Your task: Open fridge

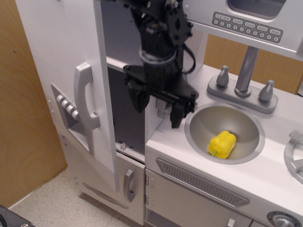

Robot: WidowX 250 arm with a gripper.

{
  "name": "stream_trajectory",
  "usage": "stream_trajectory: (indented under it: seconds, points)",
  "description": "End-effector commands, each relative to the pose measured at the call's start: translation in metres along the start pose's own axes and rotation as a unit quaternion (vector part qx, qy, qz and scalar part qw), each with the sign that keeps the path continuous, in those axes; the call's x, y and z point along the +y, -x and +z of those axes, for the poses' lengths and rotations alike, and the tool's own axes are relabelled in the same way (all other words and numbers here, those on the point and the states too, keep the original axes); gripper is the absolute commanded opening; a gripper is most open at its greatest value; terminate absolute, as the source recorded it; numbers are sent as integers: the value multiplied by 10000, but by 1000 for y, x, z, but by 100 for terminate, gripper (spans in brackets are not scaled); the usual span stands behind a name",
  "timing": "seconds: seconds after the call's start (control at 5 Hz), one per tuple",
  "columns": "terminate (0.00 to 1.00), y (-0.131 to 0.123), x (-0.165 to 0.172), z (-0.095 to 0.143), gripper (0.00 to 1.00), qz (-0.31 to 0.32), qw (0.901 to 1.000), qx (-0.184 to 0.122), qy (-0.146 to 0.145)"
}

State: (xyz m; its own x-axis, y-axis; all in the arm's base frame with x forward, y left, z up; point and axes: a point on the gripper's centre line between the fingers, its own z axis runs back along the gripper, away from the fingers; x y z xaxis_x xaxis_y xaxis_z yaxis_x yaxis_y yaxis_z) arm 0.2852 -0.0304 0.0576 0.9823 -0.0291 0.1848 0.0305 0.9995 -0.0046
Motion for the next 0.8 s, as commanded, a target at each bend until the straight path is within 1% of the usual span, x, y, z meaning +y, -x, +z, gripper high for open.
stream_trajectory:
  seconds: [0.0,0.2,0.4,0.6]
  points:
    - [0,-25,36,21,100,335,9980,-420,-342]
    - [0,-17,51,19,100,263,9965,-464,-647]
    - [0,-7,64,19,100,253,9958,-447,-752]
    - [0,14,76,22,100,132,9957,-319,-865]
